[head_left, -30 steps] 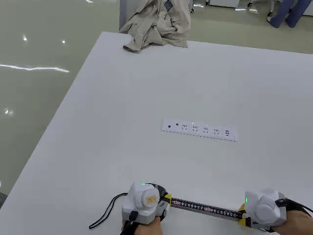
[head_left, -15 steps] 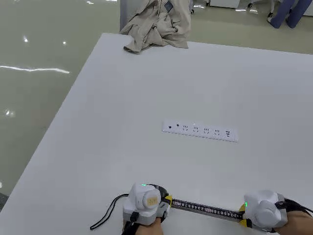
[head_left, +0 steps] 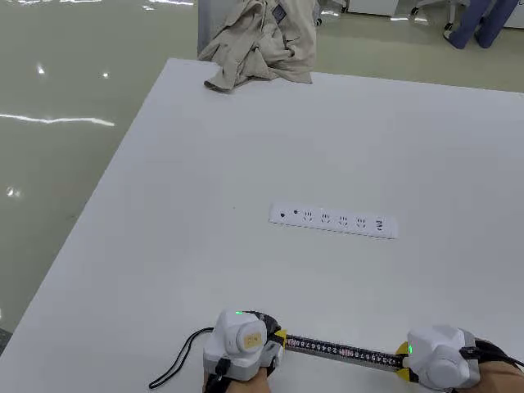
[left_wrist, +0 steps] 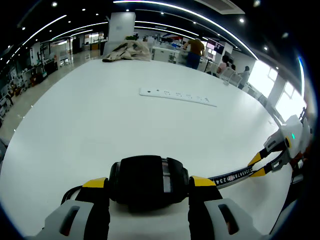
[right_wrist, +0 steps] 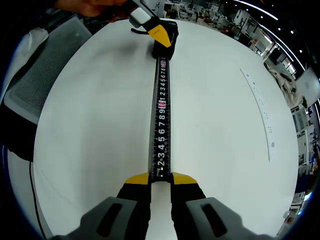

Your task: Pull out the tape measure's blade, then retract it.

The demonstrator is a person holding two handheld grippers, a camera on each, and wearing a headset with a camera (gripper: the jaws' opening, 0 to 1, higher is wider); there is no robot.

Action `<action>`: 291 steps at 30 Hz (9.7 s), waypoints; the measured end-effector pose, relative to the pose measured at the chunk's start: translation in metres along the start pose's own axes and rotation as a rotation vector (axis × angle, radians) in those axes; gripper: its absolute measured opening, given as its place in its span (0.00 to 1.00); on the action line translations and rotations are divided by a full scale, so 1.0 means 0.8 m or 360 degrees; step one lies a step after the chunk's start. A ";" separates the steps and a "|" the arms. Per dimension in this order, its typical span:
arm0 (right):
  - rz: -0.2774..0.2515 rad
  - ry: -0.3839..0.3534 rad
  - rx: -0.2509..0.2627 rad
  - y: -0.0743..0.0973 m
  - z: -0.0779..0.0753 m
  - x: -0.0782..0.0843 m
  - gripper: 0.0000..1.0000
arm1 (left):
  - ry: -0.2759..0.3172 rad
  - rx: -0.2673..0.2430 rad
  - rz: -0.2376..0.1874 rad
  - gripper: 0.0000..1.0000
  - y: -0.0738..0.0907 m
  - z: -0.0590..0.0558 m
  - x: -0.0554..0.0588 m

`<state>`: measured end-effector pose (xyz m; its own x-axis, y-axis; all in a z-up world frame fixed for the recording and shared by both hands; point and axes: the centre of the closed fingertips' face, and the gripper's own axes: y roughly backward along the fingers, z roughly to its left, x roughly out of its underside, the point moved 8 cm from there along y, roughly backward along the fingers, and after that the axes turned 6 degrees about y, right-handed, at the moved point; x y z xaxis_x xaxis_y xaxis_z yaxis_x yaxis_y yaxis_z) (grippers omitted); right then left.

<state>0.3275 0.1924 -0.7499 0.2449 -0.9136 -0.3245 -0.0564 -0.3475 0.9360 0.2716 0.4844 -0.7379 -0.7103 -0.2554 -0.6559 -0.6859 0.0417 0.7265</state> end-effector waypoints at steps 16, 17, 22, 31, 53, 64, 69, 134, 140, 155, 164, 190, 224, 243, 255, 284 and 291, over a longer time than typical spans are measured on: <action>-0.0026 0.0001 0.0013 -0.004 -0.005 -0.014 0.14 | 0.0000 -0.0001 -0.0002 0.61 0.001 0.000 0.000; -0.0027 0.0001 0.0015 -0.005 -0.005 -0.014 0.14 | 0.0001 -0.0002 -0.0002 0.61 0.001 0.000 0.000; -0.0043 -0.0011 0.0017 -0.006 -0.006 -0.016 0.14 | 0.0001 0.0001 -0.0005 0.61 0.001 0.000 0.000; -0.0047 -0.0154 -0.0054 -0.009 -0.008 -0.017 0.14 | 0.0003 0.0001 -0.0006 0.61 0.001 0.000 -0.001; -0.0101 -0.0408 -0.0273 -0.013 -0.017 -0.015 0.13 | 0.0000 0.0004 0.0006 0.60 0.000 0.001 0.000; -0.0142 -0.0401 -0.0285 -0.017 -0.020 -0.022 0.13 | -0.0019 0.0006 0.0005 0.60 0.000 0.001 0.000; -0.0164 -0.0381 -0.0277 -0.022 -0.024 -0.036 0.13 | -0.0019 0.0009 0.0005 0.59 0.000 0.001 0.000; -0.0250 -0.0199 -0.0243 -0.053 -0.032 -0.118 0.13 | -0.0019 0.0014 0.0015 0.60 0.000 0.000 -0.001; -0.0259 -0.0175 -0.0229 -0.057 -0.032 -0.126 0.13 | -0.0019 0.0014 0.0013 0.60 0.001 0.000 -0.001; -0.0295 -0.0135 -0.0198 -0.066 -0.034 -0.150 0.13 | -0.0022 0.0014 0.0020 0.60 -0.001 0.001 0.000; -0.0316 -0.0109 -0.0187 -0.072 -0.036 -0.165 0.13 | -0.0022 0.0015 0.0022 0.60 -0.001 0.001 -0.001; -0.0338 -0.0042 -0.0164 -0.085 -0.039 -0.196 0.13 | -0.0031 0.0019 0.0026 0.60 -0.001 0.001 -0.001; -0.0383 -0.0082 -0.0130 -0.092 -0.039 -0.213 0.13 | -0.0075 0.0029 -0.0003 0.59 -0.001 0.001 0.000; -0.0395 -0.0049 -0.0090 -0.095 -0.037 -0.221 0.14 | -0.0072 0.0031 0.0001 0.59 0.000 0.001 0.000; -0.0365 0.0009 -0.0077 -0.095 -0.037 -0.222 0.14 | -0.0076 0.0024 0.0006 0.59 -0.001 0.000 -0.001; -0.0339 0.0022 -0.0029 -0.094 -0.037 -0.224 0.16 | -0.0092 0.0031 -0.0011 0.63 0.002 0.001 -0.001; -0.0303 0.0001 -0.0035 -0.091 -0.038 -0.218 0.19 | -0.0120 0.0056 0.0005 0.63 0.001 0.001 -0.001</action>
<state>0.3182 0.3838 -0.7571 0.2500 -0.8318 -0.4956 0.0121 -0.5092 0.8606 0.2711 0.4858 -0.7371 -0.7214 -0.1820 -0.6682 -0.6879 0.0766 0.7218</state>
